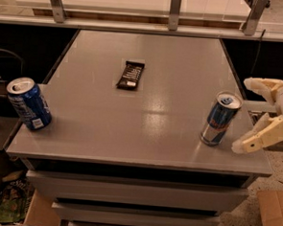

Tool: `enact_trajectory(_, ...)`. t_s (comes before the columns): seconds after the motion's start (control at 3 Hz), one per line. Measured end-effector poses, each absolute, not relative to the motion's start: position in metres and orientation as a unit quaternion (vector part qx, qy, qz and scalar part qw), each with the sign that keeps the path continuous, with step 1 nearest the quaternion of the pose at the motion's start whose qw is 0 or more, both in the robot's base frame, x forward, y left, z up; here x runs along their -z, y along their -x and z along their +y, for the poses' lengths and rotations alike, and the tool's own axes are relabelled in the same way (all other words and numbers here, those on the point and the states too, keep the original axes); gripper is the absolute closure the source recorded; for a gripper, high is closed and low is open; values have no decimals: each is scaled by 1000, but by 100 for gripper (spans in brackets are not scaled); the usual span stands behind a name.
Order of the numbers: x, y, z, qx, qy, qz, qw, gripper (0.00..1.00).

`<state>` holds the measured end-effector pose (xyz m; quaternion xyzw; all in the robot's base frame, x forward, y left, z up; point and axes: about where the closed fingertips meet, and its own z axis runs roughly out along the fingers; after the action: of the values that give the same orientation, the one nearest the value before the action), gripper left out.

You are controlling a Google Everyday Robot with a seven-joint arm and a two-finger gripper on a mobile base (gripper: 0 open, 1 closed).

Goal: Move redbull can near rxbar chocolate

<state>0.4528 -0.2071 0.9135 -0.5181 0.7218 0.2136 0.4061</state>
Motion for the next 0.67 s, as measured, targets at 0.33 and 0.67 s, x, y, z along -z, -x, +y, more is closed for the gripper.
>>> enact_trajectory(0.33, -906, -455, -205, -244, 495, 703, 450, 0)
enact_trajectory(0.67, -900, -457, -198, -271, 477, 681, 485, 0)
